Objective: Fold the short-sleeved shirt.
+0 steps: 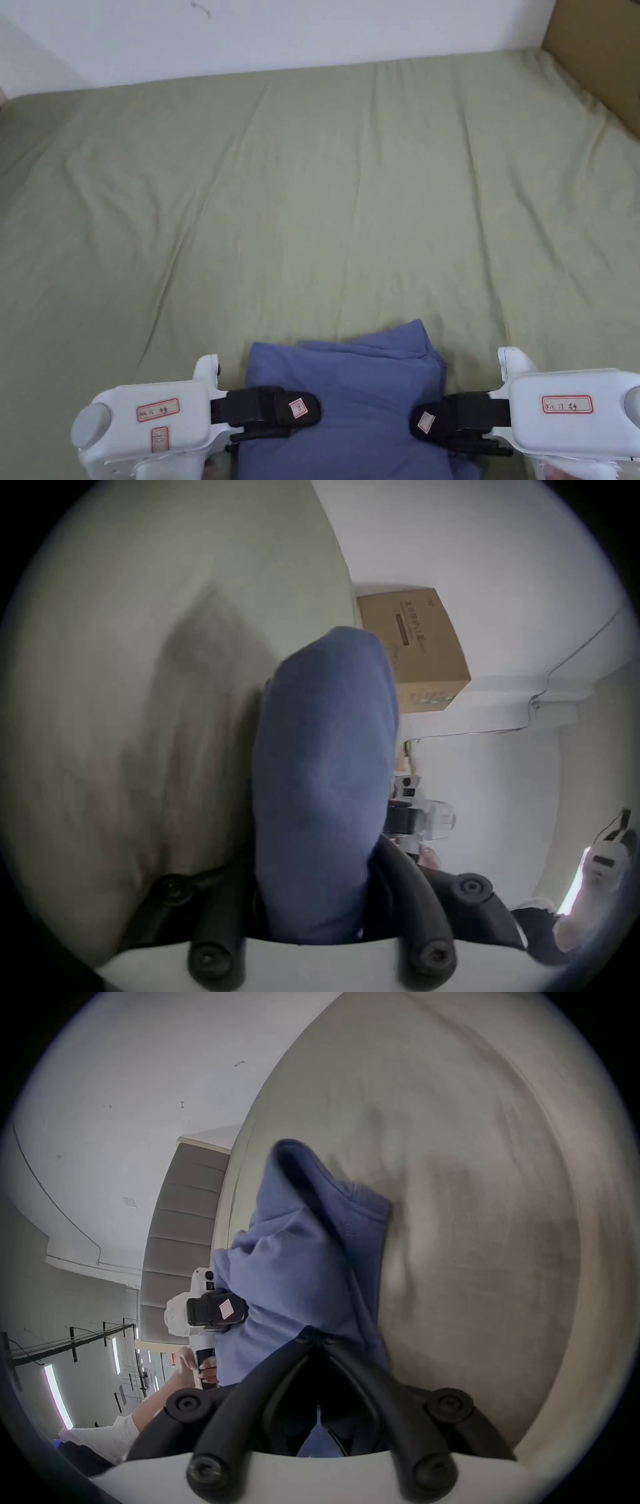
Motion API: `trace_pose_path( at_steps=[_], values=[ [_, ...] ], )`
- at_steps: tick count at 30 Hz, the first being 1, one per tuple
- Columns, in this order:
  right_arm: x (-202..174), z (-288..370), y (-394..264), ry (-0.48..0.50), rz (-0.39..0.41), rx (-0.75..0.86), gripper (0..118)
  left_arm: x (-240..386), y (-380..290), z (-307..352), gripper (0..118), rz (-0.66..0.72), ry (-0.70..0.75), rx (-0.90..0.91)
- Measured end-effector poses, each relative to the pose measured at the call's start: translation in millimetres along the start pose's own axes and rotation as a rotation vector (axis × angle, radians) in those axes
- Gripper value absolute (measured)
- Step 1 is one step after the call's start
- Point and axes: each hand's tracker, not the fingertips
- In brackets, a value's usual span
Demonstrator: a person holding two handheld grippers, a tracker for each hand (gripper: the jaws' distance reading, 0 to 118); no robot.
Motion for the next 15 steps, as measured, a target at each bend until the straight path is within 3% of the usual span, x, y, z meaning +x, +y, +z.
trace_pose_path(
  at_steps=[4,9,13,15],
  values=[
    [-7,6,0,-0.01,-0.042,0.011,0,2,-6,8,18,-0.002,-0.003,0.02],
    [-74,37,-10,-0.142,0.102,0.146,0,27,-17,34,18,-0.034,-0.014,0.057],
    [-150,35,-28,-0.389,0.172,0.281,0,39,-21,81,18,-0.086,0.031,0.103],
    [-181,18,-33,-0.429,0.233,0.268,0,39,-20,111,18,-0.106,0.069,0.132]
  ],
)
